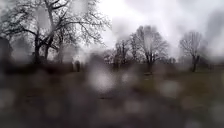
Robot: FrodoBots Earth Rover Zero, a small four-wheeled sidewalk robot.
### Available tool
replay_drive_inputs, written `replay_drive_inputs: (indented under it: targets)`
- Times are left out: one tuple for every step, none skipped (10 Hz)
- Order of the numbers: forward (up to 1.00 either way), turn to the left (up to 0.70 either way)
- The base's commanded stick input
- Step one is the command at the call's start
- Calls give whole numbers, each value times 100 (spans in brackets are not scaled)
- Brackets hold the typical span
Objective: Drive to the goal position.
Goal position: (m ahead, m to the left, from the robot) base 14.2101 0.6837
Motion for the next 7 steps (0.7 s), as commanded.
replay_drive_inputs:
  targets:
    - [70,0]
    - [70,0]
    - [70,0]
    - [70,0]
    - [70,0]
    - [70,24]
    - [70,35]
